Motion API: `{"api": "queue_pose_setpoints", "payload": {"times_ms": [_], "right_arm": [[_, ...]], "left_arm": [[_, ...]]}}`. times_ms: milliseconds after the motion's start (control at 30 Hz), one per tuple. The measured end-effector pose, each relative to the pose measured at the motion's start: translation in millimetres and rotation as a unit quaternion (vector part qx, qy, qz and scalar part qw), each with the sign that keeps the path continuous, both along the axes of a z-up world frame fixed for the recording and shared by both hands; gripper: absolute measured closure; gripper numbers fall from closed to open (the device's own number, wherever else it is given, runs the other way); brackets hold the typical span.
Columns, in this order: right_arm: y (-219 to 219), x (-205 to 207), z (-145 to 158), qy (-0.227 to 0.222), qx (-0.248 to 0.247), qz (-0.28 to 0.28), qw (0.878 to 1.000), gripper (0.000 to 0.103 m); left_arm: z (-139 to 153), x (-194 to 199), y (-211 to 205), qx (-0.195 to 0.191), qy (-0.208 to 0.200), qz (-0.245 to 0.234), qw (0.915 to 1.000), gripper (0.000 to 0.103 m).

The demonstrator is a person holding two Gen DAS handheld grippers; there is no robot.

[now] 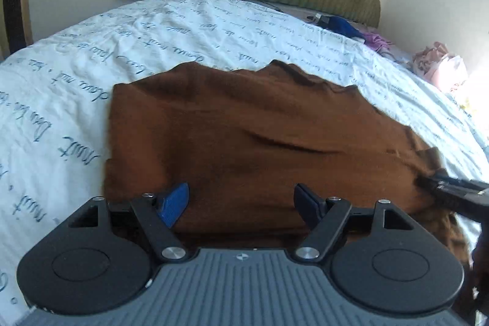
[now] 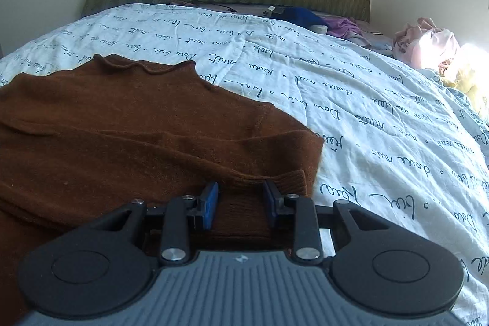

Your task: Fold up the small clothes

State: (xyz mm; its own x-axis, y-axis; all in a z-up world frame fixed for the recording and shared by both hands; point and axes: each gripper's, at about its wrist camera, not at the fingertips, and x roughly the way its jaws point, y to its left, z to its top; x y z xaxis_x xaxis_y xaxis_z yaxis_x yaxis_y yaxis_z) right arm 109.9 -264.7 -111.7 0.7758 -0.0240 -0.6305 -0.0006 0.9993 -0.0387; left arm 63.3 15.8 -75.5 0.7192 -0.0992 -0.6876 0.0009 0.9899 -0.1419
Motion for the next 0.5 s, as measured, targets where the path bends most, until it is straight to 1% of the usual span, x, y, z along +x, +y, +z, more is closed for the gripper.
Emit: {"api": "queue_pose_setpoints", "payload": {"times_ms": [33, 67, 100, 167, 200, 233, 300, 367, 433, 467, 500], "right_arm": [[1.4, -4.2, 5.3, 0.0, 0.005, -0.004, 1.0, 0.073], [3.4, -10.3, 11.3, -0.006, 0.018, 0.001, 1.0, 0.072], [6.9, -15.2, 13.5, -0.011, 0.025, 0.015, 1.0, 0.072], [18.9, -12.5, -2.5, 0.014, -0.031, 0.034, 0.999, 0.072], [19.1, -15.8, -6.1, -0.006, -0.04, 0.037, 0.998, 0.071], [16.5, -16.2, -5.7, -0.006, -0.031, 0.035, 0.999, 0.07], [7.8, -19.7, 4.0, 0.004, 0.009, 0.022, 1.0, 0.07], [2.2, -35.6, 14.4, 0.0, 0.033, 0.025, 0.999, 0.069], [-3.3, -58.6, 19.2, -0.009, 0.066, 0.042, 0.997, 0.065], [-4.3, -66.0, 18.2, -0.007, 0.08, 0.051, 0.995, 0.064], [-2.6, -75.9, 16.0, -0.002, 0.091, 0.069, 0.993, 0.064]], "left_arm": [[-4.8, -3.7, 4.3, 0.003, 0.007, -0.005, 1.0, 0.022], [-8.8, -8.8, 8.5, 0.007, 0.001, -0.016, 0.9999, 0.021], [-10.7, -14.4, 8.9, 0.025, -0.008, -0.022, 0.9994, 0.02], [-11.9, -18.3, 2.4, 0.067, 0.001, -0.041, 0.9969, 0.02], [-11.1, -19.0, 0.9, 0.078, 0.005, -0.046, 0.9959, 0.02], [-8.4, -20.8, 2.9, 0.076, 0.007, -0.045, 0.996, 0.021], [2.8, -30.6, 10.7, 0.051, 0.011, -0.044, 0.9976, 0.021], [14.8, -43.7, 19.2, 0.014, 0.011, -0.044, 0.9989, 0.017], [19.9, -57.2, 25.5, -0.033, 0.013, -0.056, 0.9978, 0.015], [18.1, -63.4, 25.3, -0.054, 0.021, -0.067, 0.9961, 0.015], [13.5, -69.0, 23.1, -0.062, 0.033, -0.074, 0.9948, 0.015]]}}
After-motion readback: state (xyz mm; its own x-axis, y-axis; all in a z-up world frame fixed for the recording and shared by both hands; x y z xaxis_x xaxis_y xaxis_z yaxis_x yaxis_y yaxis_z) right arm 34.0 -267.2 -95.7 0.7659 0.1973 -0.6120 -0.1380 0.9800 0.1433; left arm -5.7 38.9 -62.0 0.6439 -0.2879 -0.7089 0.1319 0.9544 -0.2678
